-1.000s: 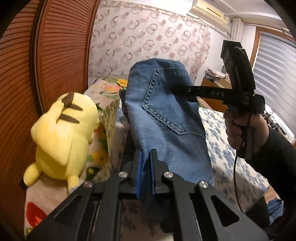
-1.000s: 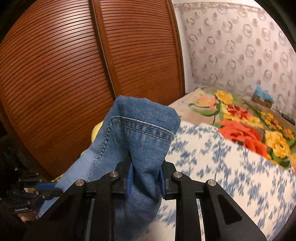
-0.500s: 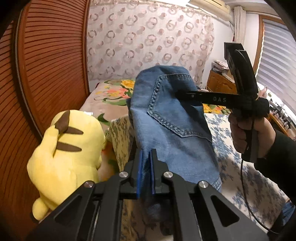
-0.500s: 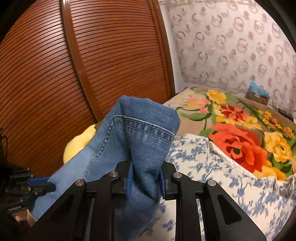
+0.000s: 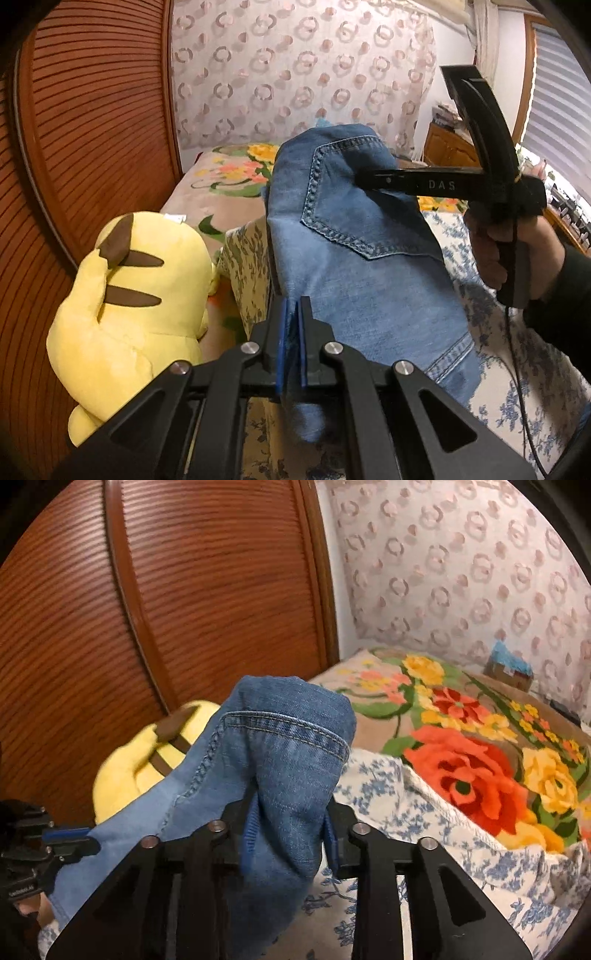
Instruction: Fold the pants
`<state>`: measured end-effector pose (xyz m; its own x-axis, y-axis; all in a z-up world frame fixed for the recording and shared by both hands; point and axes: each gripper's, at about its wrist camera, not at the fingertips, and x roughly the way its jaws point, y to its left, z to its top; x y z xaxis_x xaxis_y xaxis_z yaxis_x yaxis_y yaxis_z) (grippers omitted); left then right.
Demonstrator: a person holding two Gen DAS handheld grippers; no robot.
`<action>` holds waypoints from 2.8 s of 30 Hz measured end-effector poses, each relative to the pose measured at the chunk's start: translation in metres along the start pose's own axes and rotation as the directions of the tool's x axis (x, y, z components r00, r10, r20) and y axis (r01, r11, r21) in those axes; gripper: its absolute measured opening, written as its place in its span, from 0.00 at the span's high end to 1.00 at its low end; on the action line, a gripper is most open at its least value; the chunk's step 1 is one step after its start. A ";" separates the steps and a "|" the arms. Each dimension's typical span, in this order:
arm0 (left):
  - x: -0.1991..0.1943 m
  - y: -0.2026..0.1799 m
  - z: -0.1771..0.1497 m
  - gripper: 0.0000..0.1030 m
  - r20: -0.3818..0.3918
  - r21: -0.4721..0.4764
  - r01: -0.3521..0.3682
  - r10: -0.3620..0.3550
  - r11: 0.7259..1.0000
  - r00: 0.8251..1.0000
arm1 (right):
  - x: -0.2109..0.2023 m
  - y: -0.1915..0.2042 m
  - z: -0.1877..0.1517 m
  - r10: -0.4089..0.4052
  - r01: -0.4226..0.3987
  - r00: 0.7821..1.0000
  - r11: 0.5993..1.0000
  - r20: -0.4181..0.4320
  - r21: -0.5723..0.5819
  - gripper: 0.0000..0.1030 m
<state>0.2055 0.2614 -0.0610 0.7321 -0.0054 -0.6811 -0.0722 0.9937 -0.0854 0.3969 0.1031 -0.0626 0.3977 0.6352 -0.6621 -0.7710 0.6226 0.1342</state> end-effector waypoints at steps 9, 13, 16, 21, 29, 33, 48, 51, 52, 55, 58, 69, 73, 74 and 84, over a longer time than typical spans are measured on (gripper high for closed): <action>0.007 -0.003 -0.002 0.98 -0.018 -0.003 -0.004 0.004 1.000 1.000 | -0.031 -0.005 0.003 -0.141 0.143 0.983 0.990 0.119 -0.016 0.52; 0.008 -0.002 -0.003 0.98 -0.021 -0.015 -0.001 0.000 1.000 1.000 | -0.023 0.001 0.007 -0.012 0.015 0.997 0.999 0.074 -0.047 0.73; 0.012 -0.002 -0.005 0.98 -0.026 -0.022 0.000 0.000 1.000 1.000 | -0.006 0.001 0.004 -0.048 0.049 0.998 0.997 0.030 -0.060 0.77; 0.014 -0.002 -0.006 0.98 -0.025 -0.028 0.003 -0.003 1.000 1.000 | 0.020 -0.011 -0.007 -0.065 0.064 0.997 0.997 -0.036 -0.037 0.78; 0.002 0.000 -0.006 0.94 -0.025 -0.055 -0.019 0.018 0.998 1.000 | -0.017 0.000 -0.023 -0.092 0.092 0.996 0.995 0.007 -0.036 0.79; -0.014 -0.006 -0.008 0.84 -0.009 -0.033 -0.047 0.047 0.998 0.999 | -0.044 0.008 -0.039 -0.076 0.077 0.997 0.996 0.013 -0.035 0.79; -0.063 -0.050 -0.023 0.42 0.013 -0.002 -0.013 0.013 1.000 1.000 | -0.142 0.027 -0.080 -0.068 0.068 0.994 0.998 0.089 -0.003 0.79; -0.068 -0.062 -0.029 0.41 0.009 0.005 0.003 -0.003 1.000 1.000 | -0.159 0.027 -0.092 -0.074 0.074 0.992 0.997 0.099 0.006 0.79; -0.070 -0.067 -0.031 0.41 0.006 0.009 0.008 -0.008 1.000 1.000 | -0.165 0.026 -0.096 -0.079 0.078 0.992 0.997 0.100 0.010 0.79; -0.074 -0.080 -0.035 0.40 0.005 0.024 0.011 -0.011 1.000 1.000 | -0.180 0.023 -0.110 -0.088 0.085 0.991 0.996 0.101 0.028 0.79; -0.079 -0.093 -0.039 0.40 0.009 0.028 0.016 -0.016 0.999 1.000 | -0.195 0.020 -0.123 -0.101 0.098 0.989 0.994 0.104 0.041 0.78; -0.094 -0.144 -0.053 0.40 0.025 0.057 0.038 -0.039 0.998 0.999 | -0.260 0.012 -0.178 -0.176 0.163 0.976 0.980 0.126 0.111 0.69; -0.099 -0.165 -0.059 0.40 0.044 0.069 0.066 -0.069 0.995 0.997 | -0.282 0.013 -0.194 -0.215 0.198 0.967 0.972 0.138 0.128 0.64; -0.100 -0.171 -0.060 0.40 0.049 0.072 0.072 -0.075 0.995 0.996 | -0.287 0.013 -0.197 -0.225 0.208 0.964 0.970 0.141 0.128 0.62; -0.131 -0.224 -0.069 0.40 0.111 0.104 0.105 -0.117 0.989 0.987 | -0.348 0.018 -0.229 -0.324 0.293 0.924 0.941 0.204 0.169 0.46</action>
<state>0.0785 0.0318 -0.0029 0.8064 -0.1088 -0.5812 0.0758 0.9938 -0.0809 0.1301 -0.2114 0.0013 0.7187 0.4779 -0.5051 -0.5248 0.8493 0.0569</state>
